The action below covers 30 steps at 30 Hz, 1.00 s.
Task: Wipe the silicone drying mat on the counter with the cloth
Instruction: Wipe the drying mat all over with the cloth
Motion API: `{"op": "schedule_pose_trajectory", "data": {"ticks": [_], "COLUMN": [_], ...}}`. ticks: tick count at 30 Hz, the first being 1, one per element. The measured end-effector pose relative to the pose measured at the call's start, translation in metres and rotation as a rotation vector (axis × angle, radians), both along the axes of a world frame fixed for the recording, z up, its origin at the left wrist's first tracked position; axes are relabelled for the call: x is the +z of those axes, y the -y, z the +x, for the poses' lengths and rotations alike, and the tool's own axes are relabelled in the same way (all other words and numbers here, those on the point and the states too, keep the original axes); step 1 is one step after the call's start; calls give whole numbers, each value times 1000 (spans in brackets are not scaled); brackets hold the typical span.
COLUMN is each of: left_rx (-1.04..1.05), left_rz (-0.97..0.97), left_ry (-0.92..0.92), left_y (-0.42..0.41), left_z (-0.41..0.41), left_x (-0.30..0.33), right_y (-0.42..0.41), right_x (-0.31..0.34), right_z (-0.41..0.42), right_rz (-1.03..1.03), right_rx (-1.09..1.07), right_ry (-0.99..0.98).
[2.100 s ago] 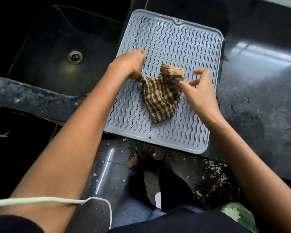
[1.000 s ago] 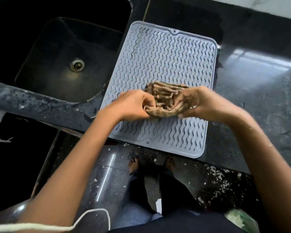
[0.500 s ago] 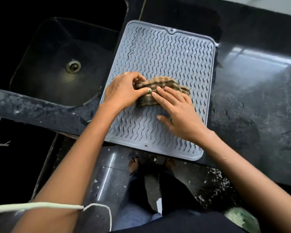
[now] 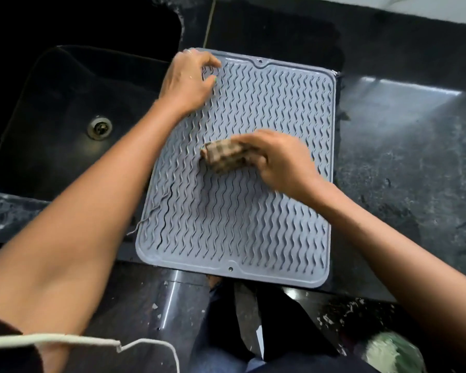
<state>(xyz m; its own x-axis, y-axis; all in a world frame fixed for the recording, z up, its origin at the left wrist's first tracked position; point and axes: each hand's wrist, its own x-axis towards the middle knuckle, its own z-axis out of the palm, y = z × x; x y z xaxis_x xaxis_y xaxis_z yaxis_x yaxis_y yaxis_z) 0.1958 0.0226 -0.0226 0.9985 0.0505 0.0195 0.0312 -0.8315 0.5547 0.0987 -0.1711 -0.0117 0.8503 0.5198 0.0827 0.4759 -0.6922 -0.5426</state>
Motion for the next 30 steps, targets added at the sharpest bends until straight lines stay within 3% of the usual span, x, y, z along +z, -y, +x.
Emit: {"op": "schedule_pose_trajectory", "data": {"ticks": [3, 5, 10, 14, 17, 21, 26, 28, 30], "left_rx": [33, 77, 177, 192, 177, 234, 263, 268, 276], "left_rz": [20, 24, -72, -248, -298, -310, -361, -366, -363], "left_ry": [-89, -130, -226, -374, -461, -481, -500, -490, -472], "left_y": [-16, -22, -23, -32, -31, -24, -27, -28, -29], "left_z": [35, 49, 69, 80, 85, 92, 94, 95, 97], "left_x": [2, 3, 7, 10, 15, 20, 17, 15, 11], "right_y": [-16, -29, -68, -69, -67, -57, -21, -17, -12], "right_x": [15, 17, -17, -29, -12, 13, 39, 50, 54], "right_z": [42, 80, 150, 156, 167, 176, 173, 175, 176], "right_rz": [169, 98, -430, -445, -523, -688, -742, -722, -550], "right_rx": [-230, -319, -107, -89, -14, -40, -112, -110, -201], "right_ry": [31, 119, -99, 111, 153, 35, -173, -238, -248]}}
